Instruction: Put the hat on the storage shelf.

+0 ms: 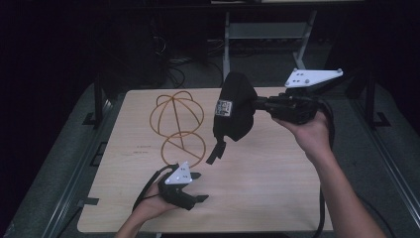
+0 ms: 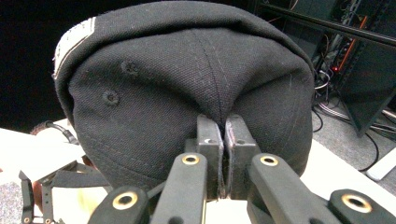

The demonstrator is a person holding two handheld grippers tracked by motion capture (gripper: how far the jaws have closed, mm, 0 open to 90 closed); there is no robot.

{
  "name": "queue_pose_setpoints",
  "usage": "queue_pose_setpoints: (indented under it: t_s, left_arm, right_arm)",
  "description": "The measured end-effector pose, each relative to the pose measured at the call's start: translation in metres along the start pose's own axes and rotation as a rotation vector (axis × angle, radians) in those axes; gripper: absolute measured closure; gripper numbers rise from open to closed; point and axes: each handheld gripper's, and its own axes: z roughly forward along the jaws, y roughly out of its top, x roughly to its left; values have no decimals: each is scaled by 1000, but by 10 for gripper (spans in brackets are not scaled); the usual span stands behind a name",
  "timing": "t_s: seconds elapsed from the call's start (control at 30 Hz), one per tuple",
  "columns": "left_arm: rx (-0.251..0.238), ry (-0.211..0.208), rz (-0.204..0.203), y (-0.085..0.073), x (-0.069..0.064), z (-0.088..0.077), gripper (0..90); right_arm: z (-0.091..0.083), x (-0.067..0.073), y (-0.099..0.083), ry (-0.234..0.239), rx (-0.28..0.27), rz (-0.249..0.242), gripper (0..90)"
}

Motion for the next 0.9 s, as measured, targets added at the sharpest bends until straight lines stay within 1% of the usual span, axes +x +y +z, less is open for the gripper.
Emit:
queue_pose_setpoints:
  t_s: [0.03, 0.07, 0.23, 0.3, 0.33, 0.37, 0.4, 0.43, 0.53, 0.57, 0.63, 0.8, 0.83, 0.9]
  left_arm:
    - [3, 6, -3, 0, -1, 1, 252]
    - [4, 9, 2, 0, 0, 1, 252]
    - [9, 2, -2, 0, -1, 1, 252]
    - [9, 0, 0, 0, -1, 1, 251]
    - [9, 0, 0, 0, -1, 1, 250]
    - [18, 4, 4, 0, 0, 1, 247]
    - [18, 4, 4, 0, 0, 1, 247]
    - [14, 4, 5, -1, 0, 1, 247]
    - [20, 12, 8, -2, 1, 0, 247]
    - [21, 13, 7, -2, 2, 0, 247]
    - [18, 15, 9, -3, 3, -1, 247]
    - [11, 12, 2, -3, 4, -2, 247]
    - [12, 11, 0, -3, 4, -1, 247]
    - [15, 13, -15, -4, 2, -1, 247]
  right_arm:
    - [6, 0, 6, 6, 6, -3, 871]
    - [7, 0, 8, 7, 5, -2, 870]
    - [17, 4, 22, 28, 1, -9, 870]
    - [21, 7, 28, 36, -1, -19, 870]
    - [21, 7, 28, 36, -1, -19, 870]
    - [28, 10, 34, 45, 4, -31, 871]
    - [28, 10, 34, 45, 4, -31, 871]
    - [35, 13, 40, 52, 11, -36, 870]
    - [40, 15, 42, 58, 16, -38, 870]
    - [48, 17, 46, 68, 24, -40, 870]
    - [53, 18, 49, 73, 30, -42, 870]
    - [71, 21, 58, 81, 63, -64, 871]
    - [74, 21, 60, 84, 75, -61, 870]
    - [82, 22, 63, 86, 93, -65, 870]
